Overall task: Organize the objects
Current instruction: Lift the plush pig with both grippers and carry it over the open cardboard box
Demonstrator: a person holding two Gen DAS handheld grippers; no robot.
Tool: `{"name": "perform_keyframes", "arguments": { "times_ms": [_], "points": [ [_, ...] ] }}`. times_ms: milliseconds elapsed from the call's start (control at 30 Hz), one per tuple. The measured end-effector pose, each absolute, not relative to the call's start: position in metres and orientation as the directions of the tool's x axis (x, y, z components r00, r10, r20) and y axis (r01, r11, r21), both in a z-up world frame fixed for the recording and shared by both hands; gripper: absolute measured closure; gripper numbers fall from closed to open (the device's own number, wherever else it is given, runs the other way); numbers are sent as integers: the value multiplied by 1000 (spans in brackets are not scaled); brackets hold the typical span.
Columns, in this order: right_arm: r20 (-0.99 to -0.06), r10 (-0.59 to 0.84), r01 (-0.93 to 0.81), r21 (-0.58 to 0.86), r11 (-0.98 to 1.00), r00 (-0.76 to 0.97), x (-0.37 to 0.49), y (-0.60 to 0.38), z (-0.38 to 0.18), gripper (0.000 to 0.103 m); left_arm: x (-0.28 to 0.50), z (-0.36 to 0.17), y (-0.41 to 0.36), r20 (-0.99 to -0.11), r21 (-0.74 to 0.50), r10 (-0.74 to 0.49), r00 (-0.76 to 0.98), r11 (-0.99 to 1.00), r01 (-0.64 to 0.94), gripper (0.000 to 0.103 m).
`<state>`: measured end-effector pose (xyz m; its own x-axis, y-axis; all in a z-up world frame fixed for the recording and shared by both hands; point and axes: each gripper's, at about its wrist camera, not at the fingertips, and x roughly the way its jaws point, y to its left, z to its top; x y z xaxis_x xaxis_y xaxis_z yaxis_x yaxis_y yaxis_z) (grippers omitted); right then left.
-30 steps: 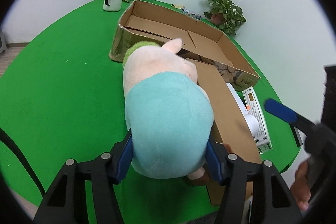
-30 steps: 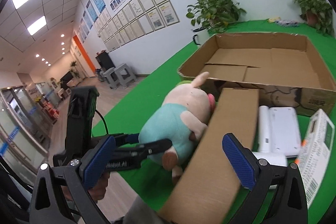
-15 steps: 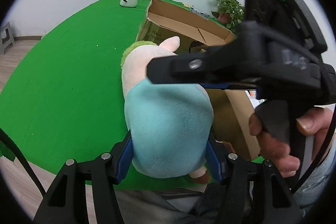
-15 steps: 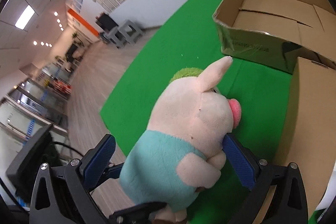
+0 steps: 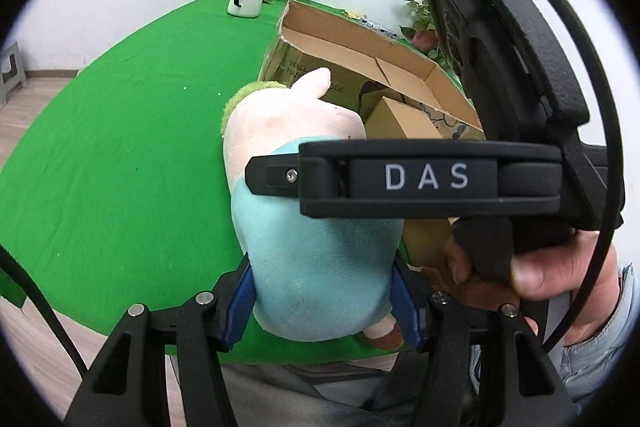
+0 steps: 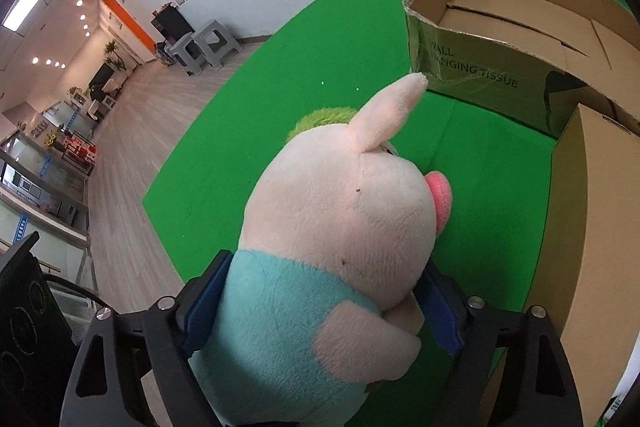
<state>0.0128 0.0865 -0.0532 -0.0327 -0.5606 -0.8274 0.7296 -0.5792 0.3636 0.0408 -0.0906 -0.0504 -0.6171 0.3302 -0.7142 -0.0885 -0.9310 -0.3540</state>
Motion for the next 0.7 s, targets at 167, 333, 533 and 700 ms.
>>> {"name": "perform_keyframes", "arguments": {
  "times_ms": [167, 333, 533, 700],
  "points": [
    [-797, -601, 746, 368, -554, -53, 23, 85, -45, 31, 48, -46, -80, -698, -306, 307, -647, -945, -118, 45],
    [-751, -652, 746, 376, -549, -101, 31, 85, -30, 35, 49, -32, -69, -666, -266, 295, -685, -952, -151, 45],
    [-682, -706, 763, 348, -545, -193, 23, 134, 29, 36, 36, 6, -51, -592, -209, 299, -749, -954, -216, 45],
    [-600, -725, 788, 241, -567, -338, 3, 152, 118, 37, 3, 64, -38, -481, -191, 349, -804, -937, -293, 45]
  ]
}}
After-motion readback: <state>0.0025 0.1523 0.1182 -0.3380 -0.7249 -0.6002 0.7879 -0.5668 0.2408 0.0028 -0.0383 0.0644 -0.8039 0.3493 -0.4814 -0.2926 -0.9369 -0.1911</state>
